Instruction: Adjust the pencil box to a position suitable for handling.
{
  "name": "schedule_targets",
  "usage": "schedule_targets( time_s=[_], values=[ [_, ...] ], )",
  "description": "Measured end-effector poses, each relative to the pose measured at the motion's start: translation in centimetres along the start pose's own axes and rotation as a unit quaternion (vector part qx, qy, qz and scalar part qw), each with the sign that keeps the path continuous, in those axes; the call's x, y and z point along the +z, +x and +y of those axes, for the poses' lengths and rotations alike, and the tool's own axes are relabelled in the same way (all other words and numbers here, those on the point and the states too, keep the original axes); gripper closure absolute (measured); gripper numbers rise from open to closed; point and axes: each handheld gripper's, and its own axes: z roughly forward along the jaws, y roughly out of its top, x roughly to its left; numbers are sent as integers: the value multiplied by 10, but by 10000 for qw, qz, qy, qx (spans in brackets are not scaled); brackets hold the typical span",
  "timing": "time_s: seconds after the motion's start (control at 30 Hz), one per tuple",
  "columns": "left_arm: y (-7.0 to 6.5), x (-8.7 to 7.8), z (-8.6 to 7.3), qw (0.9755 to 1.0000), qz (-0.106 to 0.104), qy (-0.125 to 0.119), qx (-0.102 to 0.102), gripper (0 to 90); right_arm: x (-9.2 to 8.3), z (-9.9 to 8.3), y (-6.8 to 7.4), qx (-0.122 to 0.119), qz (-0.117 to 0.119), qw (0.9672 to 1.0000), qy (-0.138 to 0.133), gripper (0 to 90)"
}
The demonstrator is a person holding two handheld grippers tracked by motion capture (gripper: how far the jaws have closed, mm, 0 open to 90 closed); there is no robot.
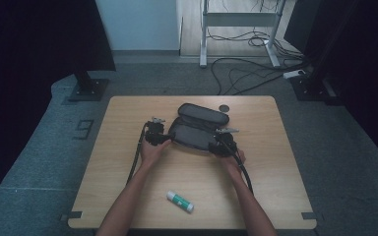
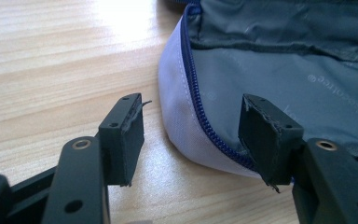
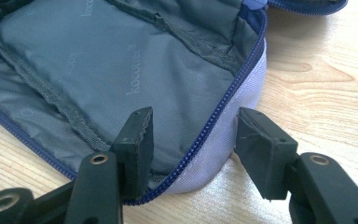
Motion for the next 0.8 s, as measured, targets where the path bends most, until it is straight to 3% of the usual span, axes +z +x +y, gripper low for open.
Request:
schedule_targets(
  time_s=[0.03,0.13,0.2,0.37,0.5,0.57,0.8],
  values=[
    [-1,0,4,9999,3,156,46,395,1,0,0,5,-28,10000,20,467],
    [-4,0,8,9998,23,160,109,393,2,-1,-1,4,-15,10000,45,461],
    [-5,0,10,9999,5,100,46,398,2,-1,-2,28,-4,10000,40,461],
    [-2,12,6,9995,26,319,-36,419,2,-1,-2,12,-3,10000,45,466],
    [-1,17,3,9993,-55,363,-49,530,1,-1,-2,3,11,10000,45,481],
    [-1,18,3,9993,7,364,-7,586,1,-1,-4,12,17,10000,45,512],
    [7,19,1,9991,-120,405,-97,679,1,0,-6,0,-22,10000,52,619]
  ],
)
